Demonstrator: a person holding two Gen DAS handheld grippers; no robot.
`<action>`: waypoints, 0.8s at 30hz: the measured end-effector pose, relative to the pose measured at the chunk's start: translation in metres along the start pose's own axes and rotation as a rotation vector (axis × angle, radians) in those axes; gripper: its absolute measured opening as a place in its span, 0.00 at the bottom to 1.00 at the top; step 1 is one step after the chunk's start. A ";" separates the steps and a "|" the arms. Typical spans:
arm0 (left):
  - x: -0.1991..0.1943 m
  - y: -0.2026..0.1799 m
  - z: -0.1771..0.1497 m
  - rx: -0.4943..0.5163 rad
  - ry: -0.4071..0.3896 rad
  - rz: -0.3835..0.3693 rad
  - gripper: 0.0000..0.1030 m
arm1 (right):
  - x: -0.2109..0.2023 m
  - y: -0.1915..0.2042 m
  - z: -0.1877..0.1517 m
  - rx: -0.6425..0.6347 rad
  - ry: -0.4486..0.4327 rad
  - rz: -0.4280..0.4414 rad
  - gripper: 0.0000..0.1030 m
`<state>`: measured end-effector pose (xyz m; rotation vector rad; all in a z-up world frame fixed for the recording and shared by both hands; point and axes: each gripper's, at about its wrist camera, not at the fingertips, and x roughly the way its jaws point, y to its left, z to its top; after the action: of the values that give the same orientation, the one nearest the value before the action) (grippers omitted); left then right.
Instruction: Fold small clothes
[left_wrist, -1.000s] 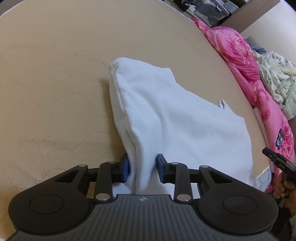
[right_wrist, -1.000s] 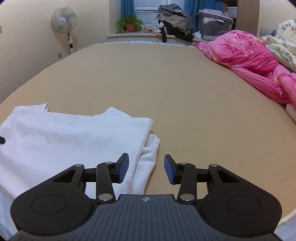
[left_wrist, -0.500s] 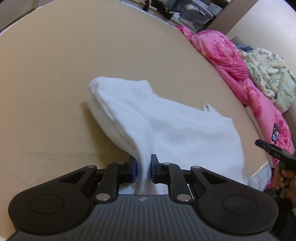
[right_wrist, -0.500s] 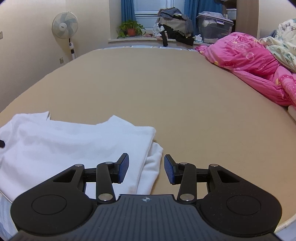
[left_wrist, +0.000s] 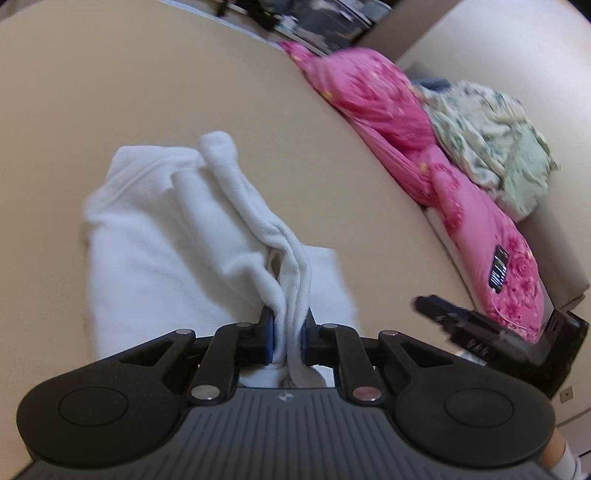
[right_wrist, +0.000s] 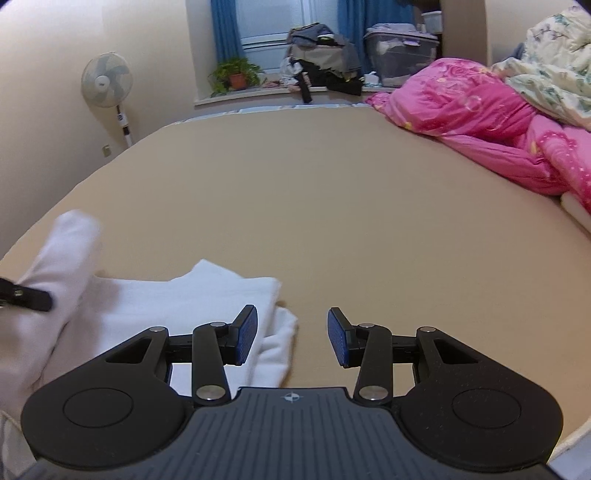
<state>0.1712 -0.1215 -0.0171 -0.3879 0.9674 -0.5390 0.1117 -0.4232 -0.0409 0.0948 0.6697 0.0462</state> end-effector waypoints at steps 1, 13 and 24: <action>0.015 -0.016 0.000 -0.003 0.020 -0.004 0.20 | 0.000 -0.003 0.000 0.014 -0.001 -0.003 0.43; -0.037 0.003 -0.037 0.073 -0.086 0.037 0.36 | 0.002 -0.016 0.000 0.142 0.022 0.147 0.43; -0.022 0.020 -0.106 0.290 0.091 0.191 0.34 | 0.058 0.021 0.005 0.225 0.200 0.305 0.43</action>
<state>0.0758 -0.1000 -0.0682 -0.0109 0.9848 -0.5161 0.1597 -0.3986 -0.0706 0.4126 0.8544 0.2770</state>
